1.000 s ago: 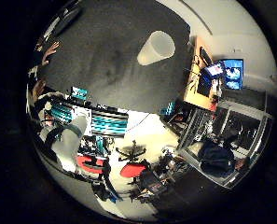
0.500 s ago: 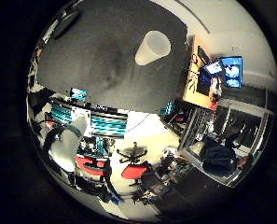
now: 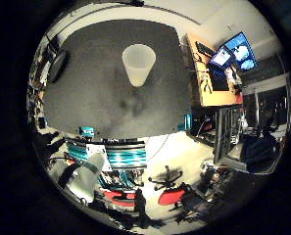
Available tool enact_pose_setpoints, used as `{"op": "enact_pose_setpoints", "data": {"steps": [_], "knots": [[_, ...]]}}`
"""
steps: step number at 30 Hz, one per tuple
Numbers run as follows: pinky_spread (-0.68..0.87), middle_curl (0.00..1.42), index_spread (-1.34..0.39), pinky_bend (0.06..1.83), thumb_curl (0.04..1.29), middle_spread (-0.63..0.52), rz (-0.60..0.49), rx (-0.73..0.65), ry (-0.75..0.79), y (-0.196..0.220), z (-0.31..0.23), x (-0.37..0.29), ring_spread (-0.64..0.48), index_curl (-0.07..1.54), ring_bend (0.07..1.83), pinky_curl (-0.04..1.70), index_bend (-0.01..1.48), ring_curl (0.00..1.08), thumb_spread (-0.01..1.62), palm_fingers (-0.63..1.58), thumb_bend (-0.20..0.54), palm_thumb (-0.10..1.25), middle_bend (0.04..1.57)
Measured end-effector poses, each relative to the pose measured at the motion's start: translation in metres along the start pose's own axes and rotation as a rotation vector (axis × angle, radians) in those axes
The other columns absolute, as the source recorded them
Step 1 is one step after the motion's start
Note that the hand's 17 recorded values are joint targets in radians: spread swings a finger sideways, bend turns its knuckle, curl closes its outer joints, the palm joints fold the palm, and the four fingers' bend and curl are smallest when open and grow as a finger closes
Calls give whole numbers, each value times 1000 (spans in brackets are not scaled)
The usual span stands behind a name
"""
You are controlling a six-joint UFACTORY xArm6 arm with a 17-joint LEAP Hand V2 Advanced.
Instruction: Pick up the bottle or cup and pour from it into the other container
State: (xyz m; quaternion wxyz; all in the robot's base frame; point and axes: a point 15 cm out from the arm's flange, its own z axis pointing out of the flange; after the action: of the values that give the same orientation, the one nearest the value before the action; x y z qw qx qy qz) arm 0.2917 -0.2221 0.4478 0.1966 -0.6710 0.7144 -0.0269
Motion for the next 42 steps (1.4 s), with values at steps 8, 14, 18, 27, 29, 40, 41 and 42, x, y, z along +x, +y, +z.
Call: {"op": "enact_pose_setpoints", "data": {"steps": [8, 14, 18, 27, 29, 40, 41, 42], "knots": [[436, 340, -279, 692, 274, 36, 120, 161, -169, -25, 8, 51, 127, 224, 607, 292, 140, 230, 948, 121, -29, 237, 340], [446, 338, -266, 709, 281, 40, 147, 254, -289, -37, 26, 88, 139, 229, 602, 280, 140, 223, 922, 111, -30, 229, 354], [453, 339, -251, 707, 284, 45, 205, 334, -406, -42, 46, 115, 145, 229, 618, 269, 138, 224, 915, 122, -31, 235, 371], [448, 337, -248, 707, 291, 36, 297, 318, -525, -19, 88, 160, 144, 233, 615, 258, 142, 216, 911, 107, -31, 240, 385], [454, 335, -246, 710, 292, 36, 306, 338, -553, -13, 91, 167, 143, 235, 613, 255, 142, 216, 911, 103, -31, 240, 382], [471, 333, -247, 704, 290, 34, 344, 340, -660, -8, 127, 200, 149, 246, 597, 242, 147, 215, 933, 112, -29, 275, 370], [471, 332, -247, 707, 291, 35, 349, 338, -668, -7, 132, 204, 149, 246, 590, 243, 145, 213, 933, 108, -28, 284, 369], [471, 332, -247, 709, 292, 37, 355, 337, -675, -6, 136, 208, 149, 246, 590, 243, 146, 213, 933, 106, -27, 289, 363]]}}
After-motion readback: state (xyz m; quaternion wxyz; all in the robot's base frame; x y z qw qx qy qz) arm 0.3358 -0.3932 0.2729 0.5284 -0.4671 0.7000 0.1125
